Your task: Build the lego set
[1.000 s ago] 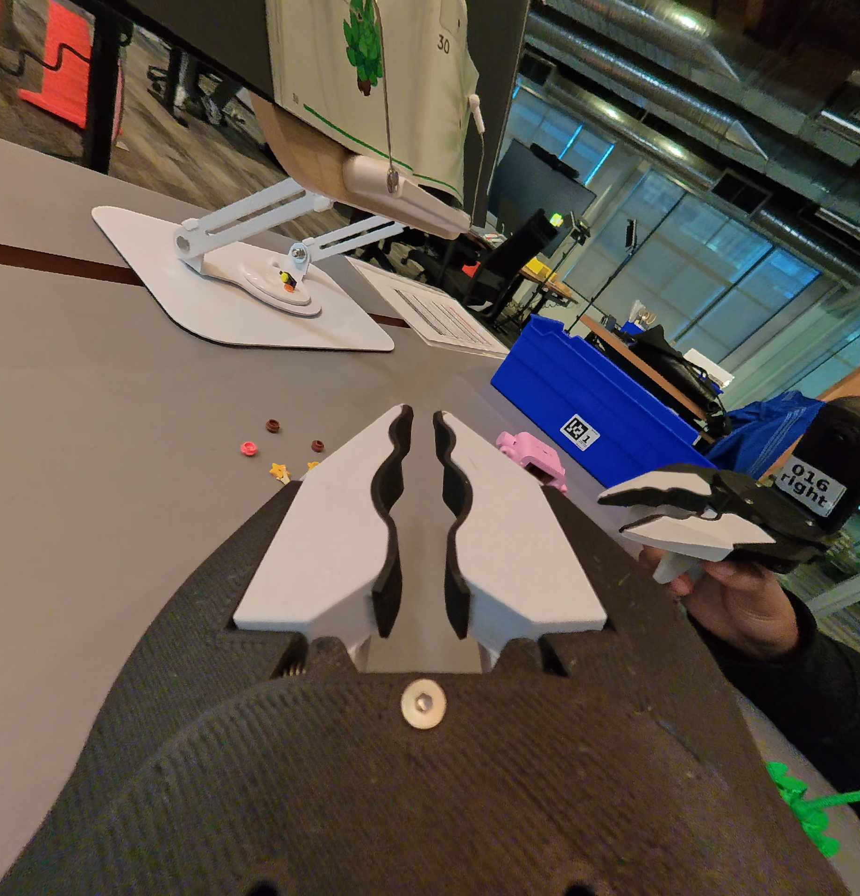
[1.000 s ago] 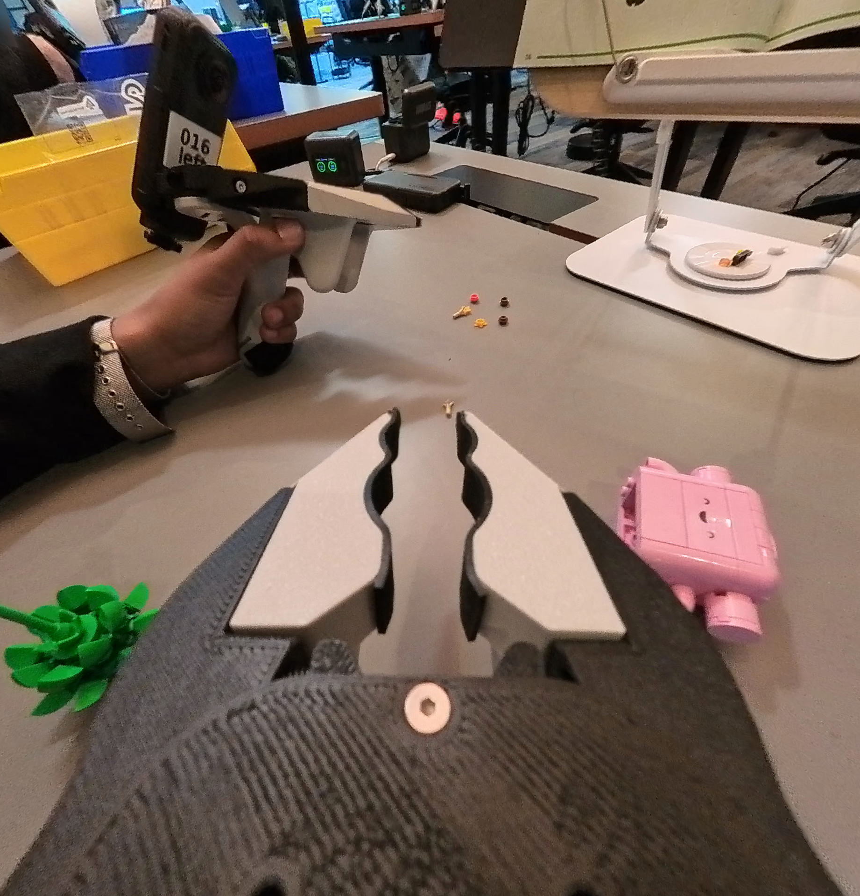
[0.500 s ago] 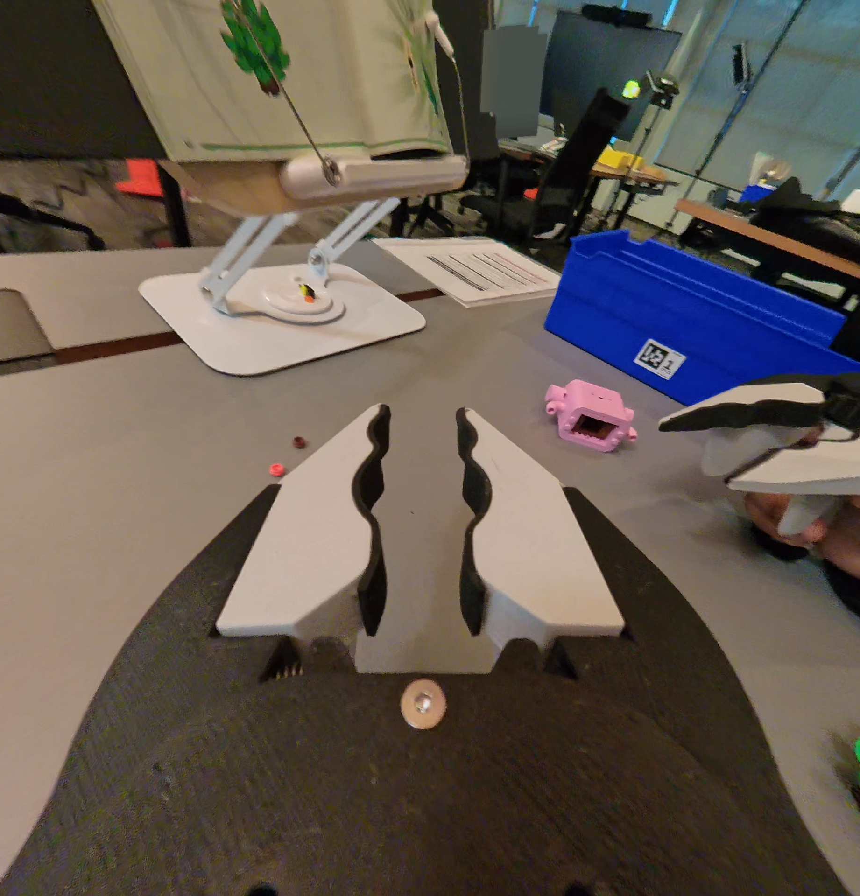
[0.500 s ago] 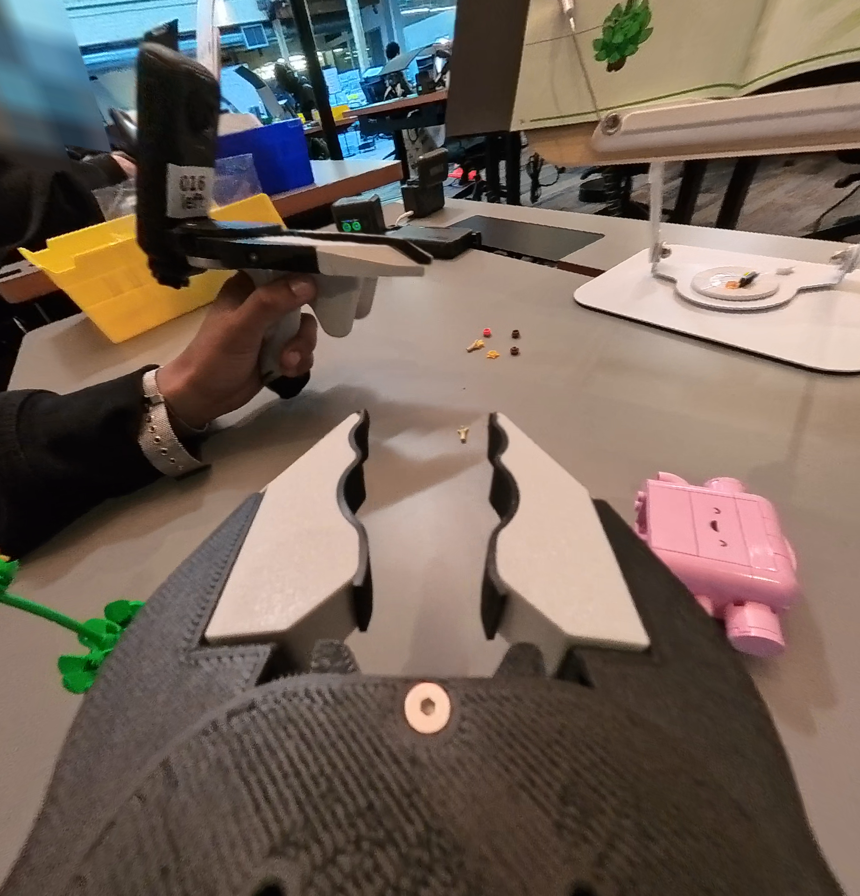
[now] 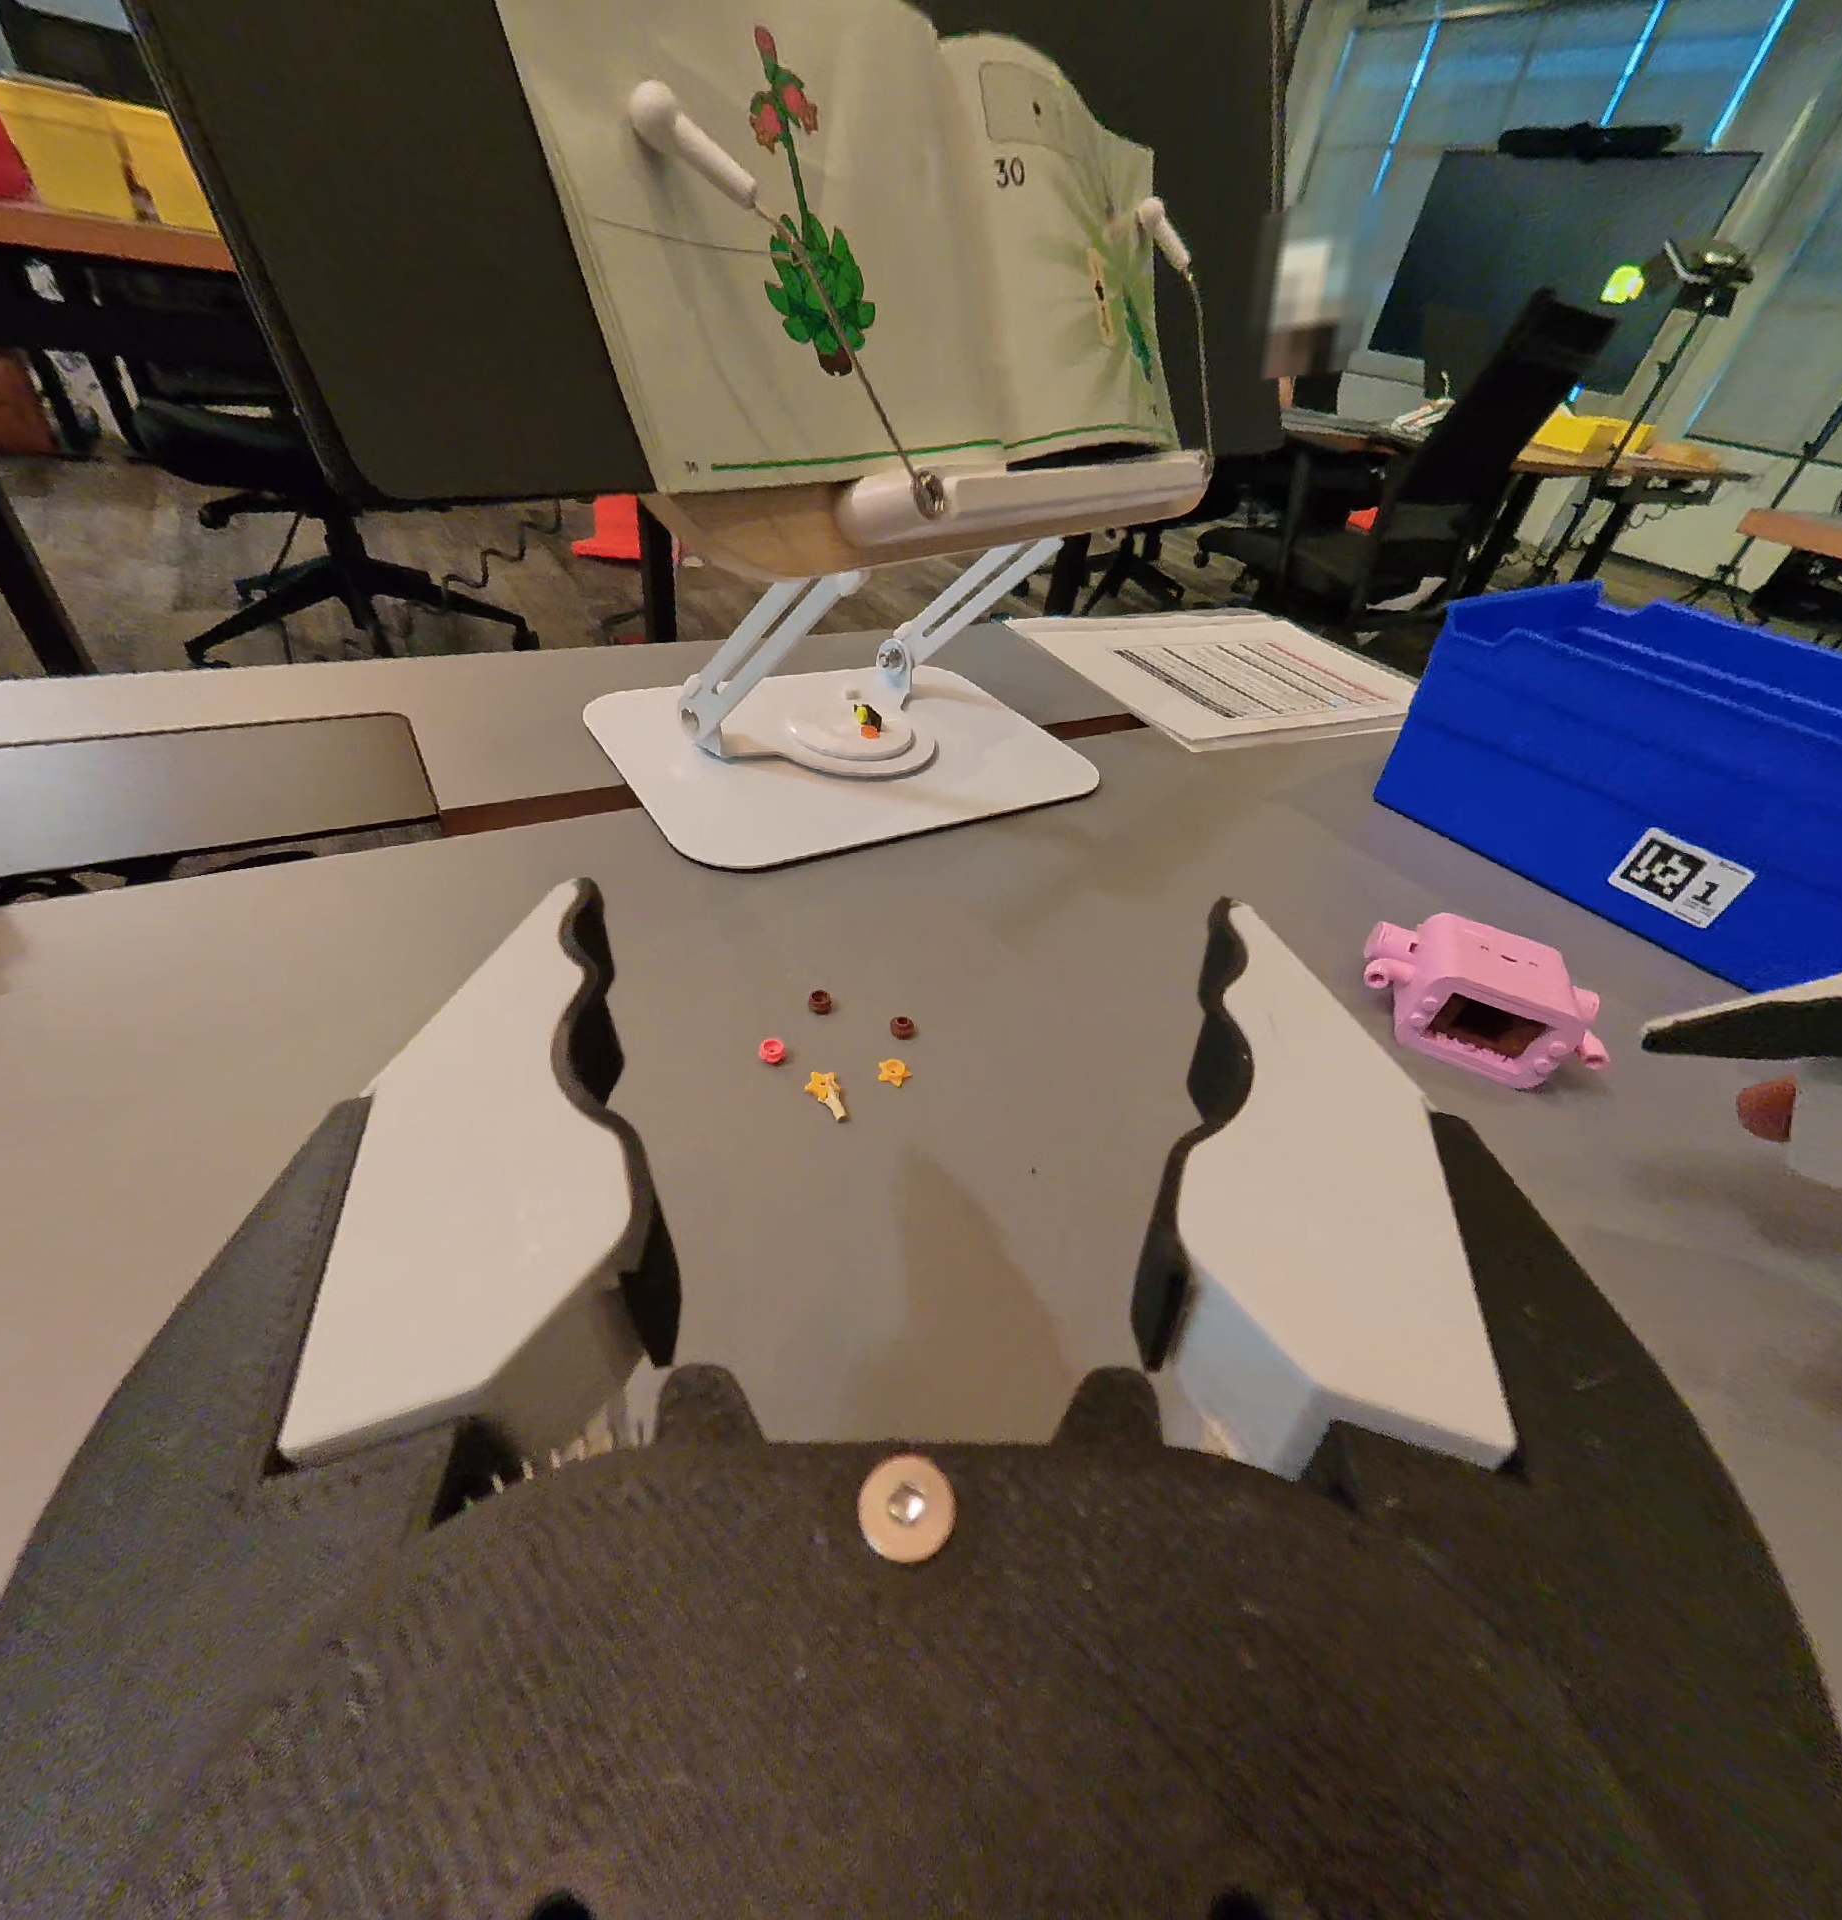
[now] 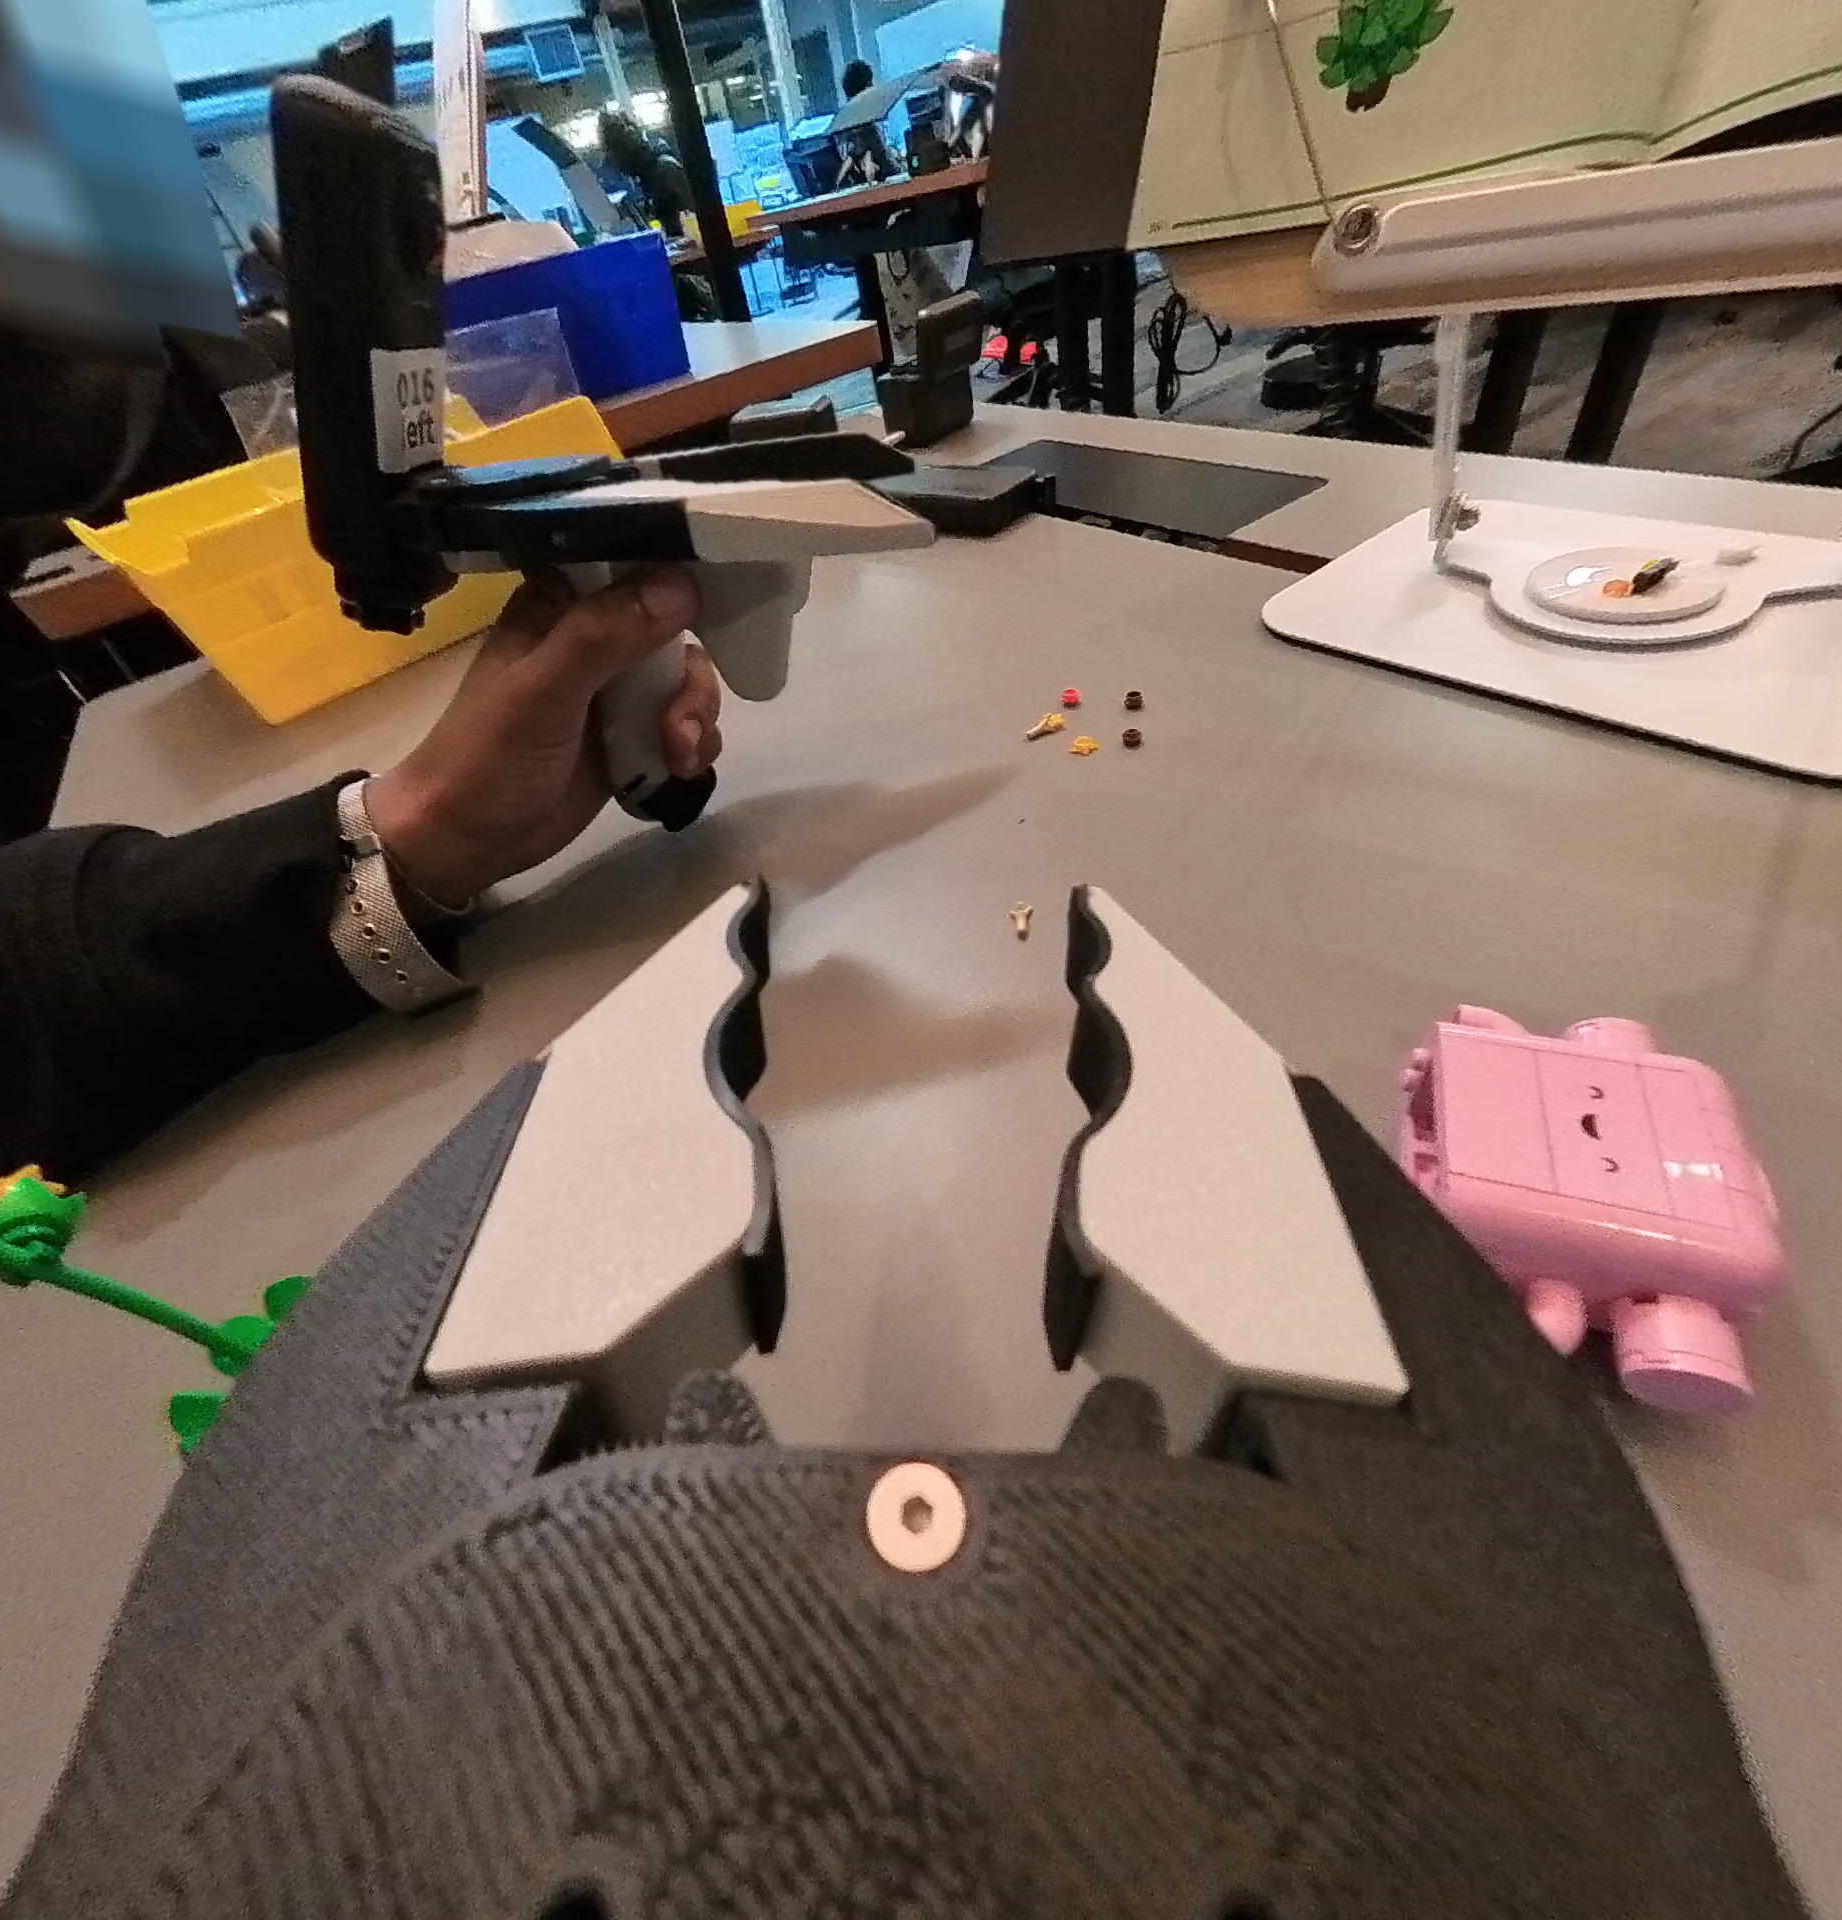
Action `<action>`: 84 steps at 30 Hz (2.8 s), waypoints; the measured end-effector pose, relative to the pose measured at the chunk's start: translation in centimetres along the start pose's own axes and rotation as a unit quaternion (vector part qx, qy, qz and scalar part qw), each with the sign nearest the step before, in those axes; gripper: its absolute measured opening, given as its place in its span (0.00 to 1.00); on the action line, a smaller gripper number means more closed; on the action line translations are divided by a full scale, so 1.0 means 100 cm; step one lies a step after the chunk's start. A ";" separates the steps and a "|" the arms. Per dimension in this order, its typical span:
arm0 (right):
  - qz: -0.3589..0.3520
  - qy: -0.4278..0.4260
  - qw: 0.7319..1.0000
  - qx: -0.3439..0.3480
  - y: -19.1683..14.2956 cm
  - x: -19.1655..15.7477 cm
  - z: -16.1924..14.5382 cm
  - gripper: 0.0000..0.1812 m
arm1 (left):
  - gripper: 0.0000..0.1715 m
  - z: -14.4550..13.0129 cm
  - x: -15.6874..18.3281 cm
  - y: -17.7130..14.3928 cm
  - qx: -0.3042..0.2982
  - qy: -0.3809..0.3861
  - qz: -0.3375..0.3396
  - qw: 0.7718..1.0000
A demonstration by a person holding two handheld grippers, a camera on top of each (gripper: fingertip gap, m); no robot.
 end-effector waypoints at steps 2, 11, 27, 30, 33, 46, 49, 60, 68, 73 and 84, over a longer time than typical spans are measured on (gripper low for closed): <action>0.001 0.008 1.000 0.004 -0.001 0.001 0.001 0.32 | 0.69 0.003 0.001 -0.002 0.010 0.003 0.000 1.000; -0.010 -0.018 1.000 -0.010 0.003 -0.002 -0.001 0.34 | 0.74 0.003 0.013 0.001 0.012 0.020 -0.034 0.999; -0.009 -0.022 1.000 -0.014 0.004 -0.003 -0.002 0.33 | 0.71 -0.001 0.016 0.004 -0.001 0.027 -0.037 0.999; -0.009 -0.022 1.000 -0.014 0.004 -0.003 -0.002 0.33 | 0.71 -0.001 0.017 0.004 -0.002 0.029 -0.037 0.999; -0.009 -0.021 1.000 -0.014 0.004 -0.003 -0.002 0.33 | 0.70 -0.001 0.017 0.005 -0.003 0.030 -0.038 0.999; -0.016 -0.024 0.999 -0.019 0.005 -0.003 -0.002 0.33 | 0.70 -0.002 0.018 0.006 -0.005 0.033 -0.037 0.999; -0.018 -0.022 0.999 -0.018 0.005 -0.002 -0.002 0.33 | 0.70 -0.003 0.018 0.006 -0.005 0.033 -0.037 0.999; -0.019 -0.021 0.999 -0.021 0.006 -0.001 -0.002 0.33 | 0.70 -0.003 0.018 0.007 -0.008 0.034 -0.039 0.999; -0.018 -0.001 1.000 -0.010 0.003 0.003 -0.001 0.33 | 0.67 -0.002 0.023 0.005 -0.003 0.038 -0.055 0.998; -0.018 0.023 1.000 0.002 0.001 0.008 0.001 0.32 | 0.49 -0.009 0.039 0.007 -0.034 0.045 -0.120 0.991; -0.009 0.084 0.995 0.045 -0.009 0.021 0.004 0.32 | 0.53 -0.051 0.105 -0.059 -0.223 0.152 -0.307 0.913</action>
Point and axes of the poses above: each gripper's, where its closed fingertips meet, y out along the fingers, z out of its top, x = y × z across the jaws, the point moved 7 cm from there along -y, back along the fingers, and after that the axes turned 1 degree about -x, right-handed, at the moved point
